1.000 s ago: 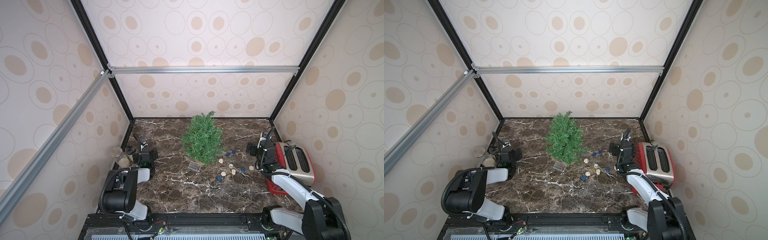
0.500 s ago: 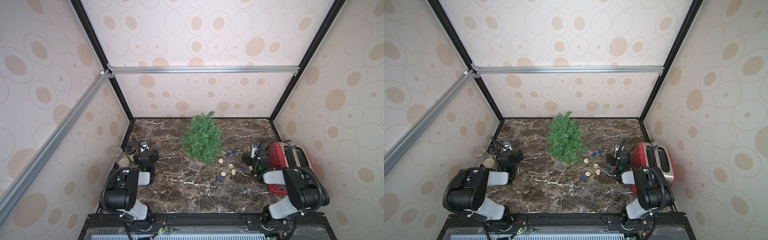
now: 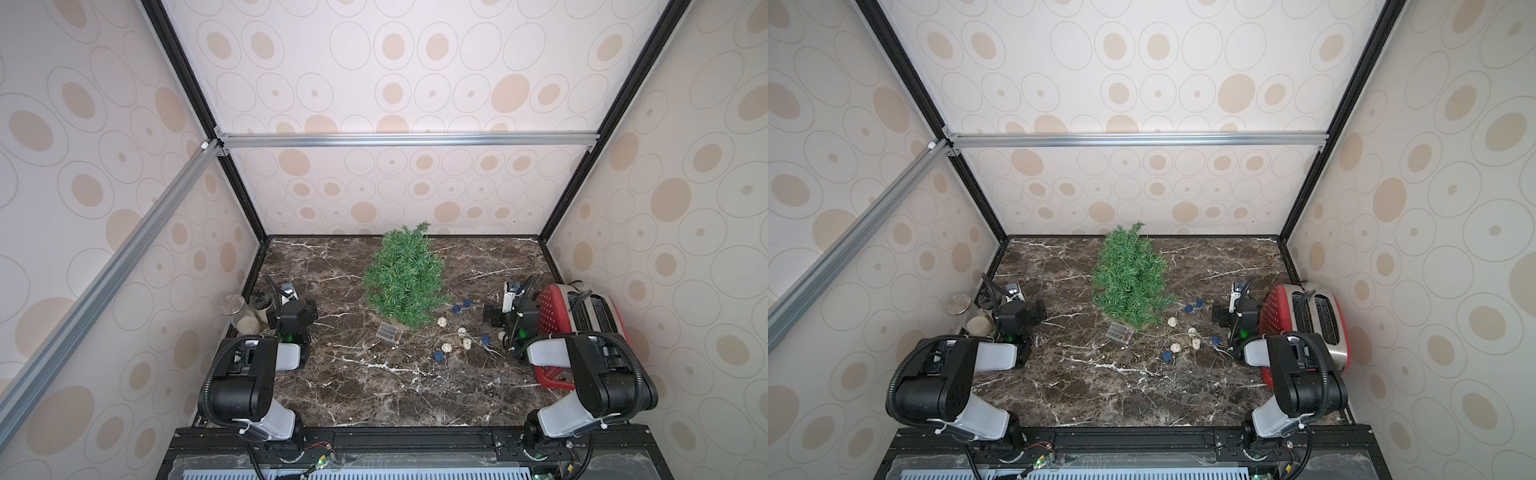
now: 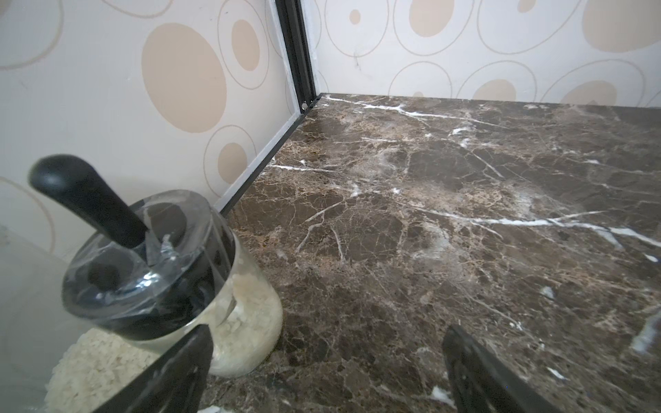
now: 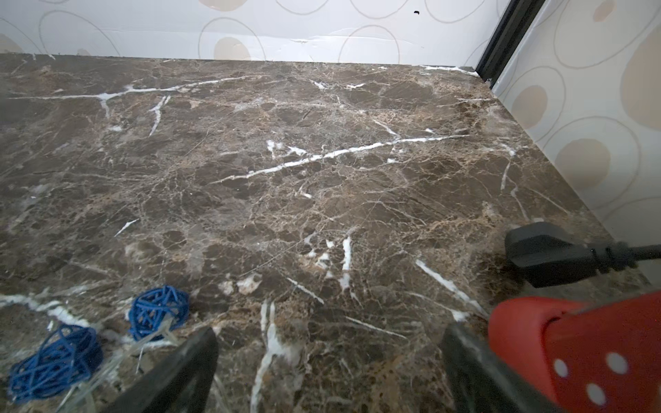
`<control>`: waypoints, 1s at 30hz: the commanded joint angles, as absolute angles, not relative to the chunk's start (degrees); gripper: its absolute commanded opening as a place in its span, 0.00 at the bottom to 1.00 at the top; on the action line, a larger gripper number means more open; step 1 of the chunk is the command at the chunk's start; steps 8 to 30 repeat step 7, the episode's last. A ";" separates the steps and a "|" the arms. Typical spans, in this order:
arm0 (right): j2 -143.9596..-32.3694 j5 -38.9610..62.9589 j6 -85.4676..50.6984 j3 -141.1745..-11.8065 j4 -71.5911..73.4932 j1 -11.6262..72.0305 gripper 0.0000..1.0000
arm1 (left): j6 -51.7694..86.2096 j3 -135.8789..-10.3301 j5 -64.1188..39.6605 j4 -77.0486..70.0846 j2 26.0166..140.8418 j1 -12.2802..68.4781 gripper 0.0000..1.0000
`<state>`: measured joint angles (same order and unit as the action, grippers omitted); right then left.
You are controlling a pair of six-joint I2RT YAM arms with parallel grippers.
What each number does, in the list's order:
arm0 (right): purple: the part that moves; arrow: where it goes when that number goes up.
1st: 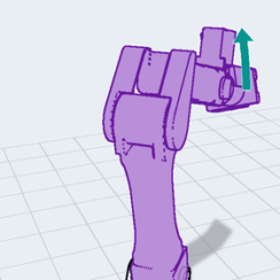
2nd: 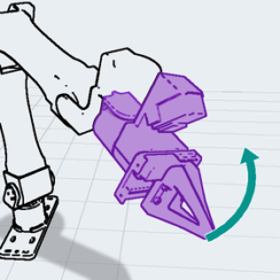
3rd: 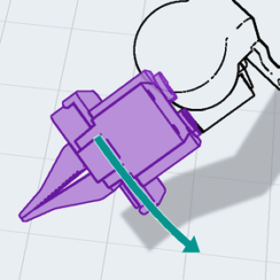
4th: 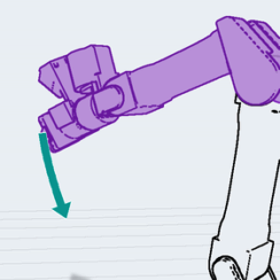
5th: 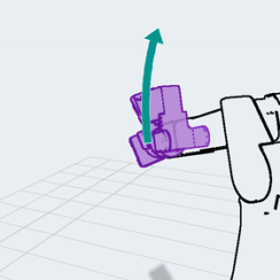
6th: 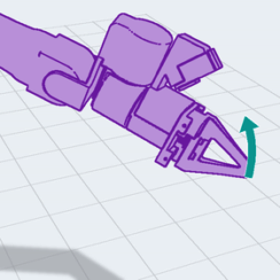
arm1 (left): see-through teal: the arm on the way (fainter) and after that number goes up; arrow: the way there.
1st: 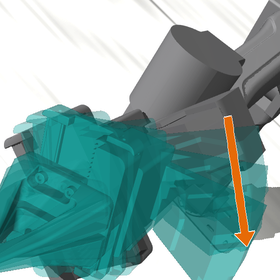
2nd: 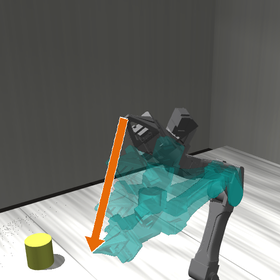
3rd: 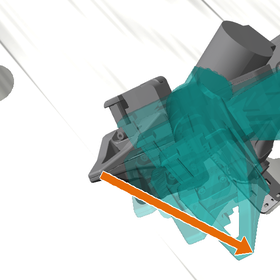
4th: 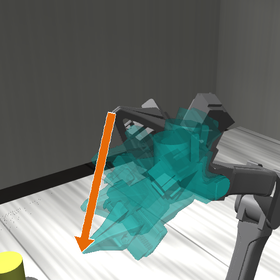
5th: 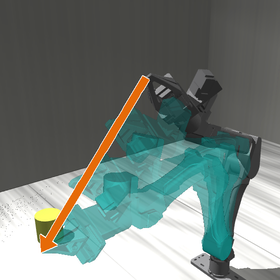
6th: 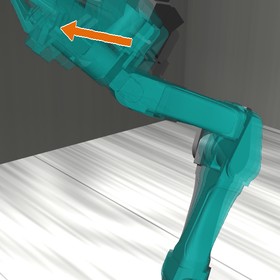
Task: Remove string lights from the small christmas tree
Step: Reset both arms
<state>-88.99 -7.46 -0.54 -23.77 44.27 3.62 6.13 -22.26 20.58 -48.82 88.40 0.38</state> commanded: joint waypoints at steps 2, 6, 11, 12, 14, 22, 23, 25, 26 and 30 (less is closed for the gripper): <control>-88.16 -7.21 0.54 -24.29 45.35 3.37 0.99 | 4.83 -23.47 20.39 -49.92 88.42 0.19 0.99; -88.20 -7.16 0.57 -24.26 45.38 3.38 0.99 | 4.89 -23.31 20.48 -50.08 88.18 0.17 0.99; -88.17 -7.21 0.56 -24.26 45.44 3.38 0.99 | 4.92 -23.29 20.48 -50.10 88.13 0.25 0.99; -88.17 -7.21 0.56 -24.26 45.44 3.38 0.99 | 4.92 -23.29 20.48 -50.10 88.13 0.25 0.99; -88.17 -7.21 0.56 -24.26 45.44 3.38 0.99 | 4.92 -23.29 20.48 -50.10 88.13 0.25 0.99; -88.17 -7.21 0.56 -24.26 45.44 3.38 0.99 | 4.92 -23.29 20.48 -50.10 88.13 0.25 0.99; -88.17 -7.21 0.56 -24.26 45.44 3.38 0.99 | 4.92 -23.29 20.48 -50.10 88.13 0.25 0.99; -88.17 -7.21 0.56 -24.26 45.44 3.38 0.99 | 4.92 -23.29 20.48 -50.10 88.13 0.25 0.99; -88.17 -7.21 0.56 -24.26 45.44 3.38 0.99 | 4.92 -23.29 20.48 -50.10 88.13 0.25 0.99; -88.17 -7.21 0.56 -24.26 45.44 3.38 0.99 | 4.92 -23.29 20.48 -50.10 88.13 0.25 0.99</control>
